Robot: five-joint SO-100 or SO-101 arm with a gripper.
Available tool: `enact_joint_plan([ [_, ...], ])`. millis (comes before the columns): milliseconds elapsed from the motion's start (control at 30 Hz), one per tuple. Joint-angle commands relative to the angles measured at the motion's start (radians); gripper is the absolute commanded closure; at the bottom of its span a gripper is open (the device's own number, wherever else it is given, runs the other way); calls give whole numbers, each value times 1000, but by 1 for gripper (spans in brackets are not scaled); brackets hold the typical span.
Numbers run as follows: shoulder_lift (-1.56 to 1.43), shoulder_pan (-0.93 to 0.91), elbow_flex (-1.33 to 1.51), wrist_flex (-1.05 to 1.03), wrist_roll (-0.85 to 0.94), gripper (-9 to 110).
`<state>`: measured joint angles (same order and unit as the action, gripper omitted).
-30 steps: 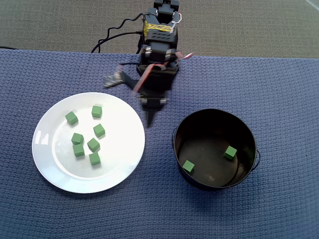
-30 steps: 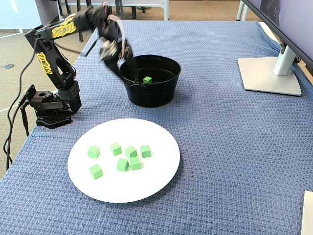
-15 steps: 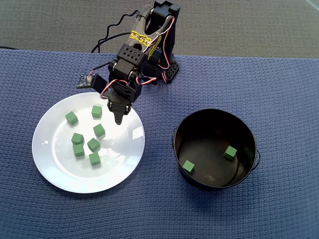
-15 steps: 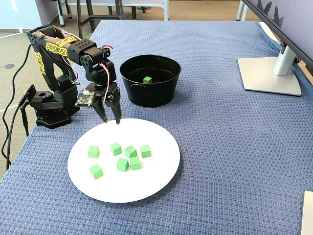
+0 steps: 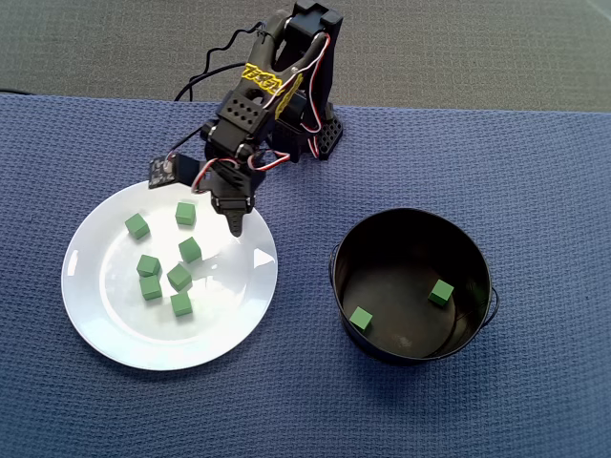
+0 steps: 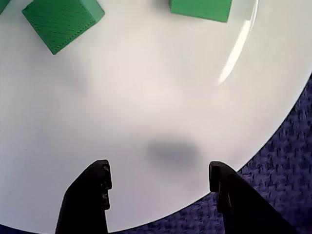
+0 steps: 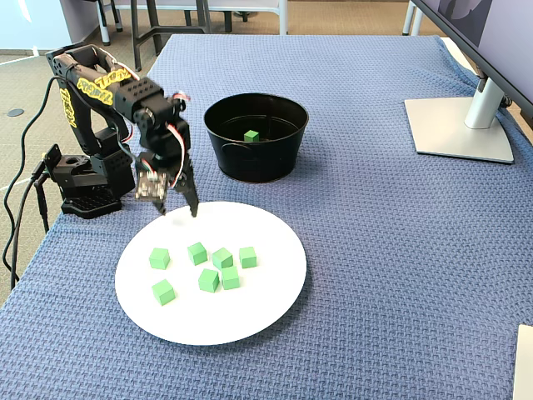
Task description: Pick up the green cubes from the white plate and place them in the black recipient
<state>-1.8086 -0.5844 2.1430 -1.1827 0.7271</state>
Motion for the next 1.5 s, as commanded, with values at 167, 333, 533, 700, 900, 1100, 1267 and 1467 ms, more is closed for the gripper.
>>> enact_joint_plan([
  [167,58,-115,-25,92,229,84],
  [333,92,-166,-35,132,258,84],
  [533,127,-225,-71,170,236,85],
  [700,181,-255,-120,198,210,87],
  [900,252,-279,-189,198,198,87],
  [1100,288,-291,-227,193,193,89],
  [1267,295,-293,-230,193,192,96],
  [1467,268,-291,-192,201,199,101],
])
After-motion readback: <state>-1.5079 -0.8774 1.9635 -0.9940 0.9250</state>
